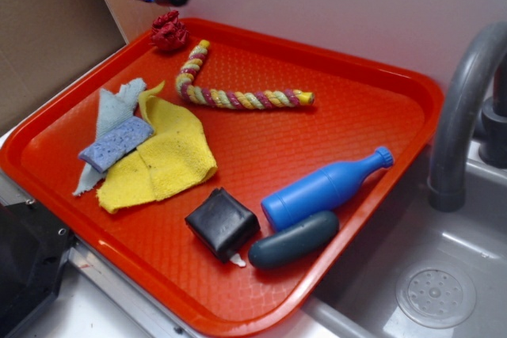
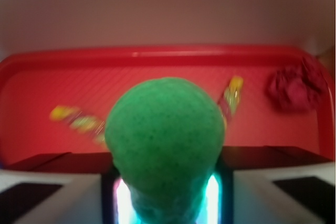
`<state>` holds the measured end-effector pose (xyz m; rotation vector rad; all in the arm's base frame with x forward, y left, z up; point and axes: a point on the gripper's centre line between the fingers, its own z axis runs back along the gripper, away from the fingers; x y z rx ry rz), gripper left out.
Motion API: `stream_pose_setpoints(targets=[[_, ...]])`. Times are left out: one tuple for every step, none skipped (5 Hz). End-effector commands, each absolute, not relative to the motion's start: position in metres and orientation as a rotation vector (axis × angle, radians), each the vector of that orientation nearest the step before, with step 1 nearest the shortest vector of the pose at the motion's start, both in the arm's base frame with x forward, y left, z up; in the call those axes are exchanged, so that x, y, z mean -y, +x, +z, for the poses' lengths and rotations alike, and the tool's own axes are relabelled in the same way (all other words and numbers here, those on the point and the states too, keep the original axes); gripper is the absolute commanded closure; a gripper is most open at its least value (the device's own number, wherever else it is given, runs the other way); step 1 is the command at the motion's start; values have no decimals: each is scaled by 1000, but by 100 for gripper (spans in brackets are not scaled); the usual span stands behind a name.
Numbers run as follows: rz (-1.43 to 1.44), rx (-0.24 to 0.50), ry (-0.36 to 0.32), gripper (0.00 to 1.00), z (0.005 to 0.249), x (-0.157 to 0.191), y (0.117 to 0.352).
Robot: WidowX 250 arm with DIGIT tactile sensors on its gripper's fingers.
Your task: Grab the green ball.
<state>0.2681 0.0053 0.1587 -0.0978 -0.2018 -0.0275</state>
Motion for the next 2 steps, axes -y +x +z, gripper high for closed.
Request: stream_pose_setpoints(targets=[[-30, 224, -100, 100, 225, 14, 241], [-34, 207, -56, 100, 212, 20, 244]])
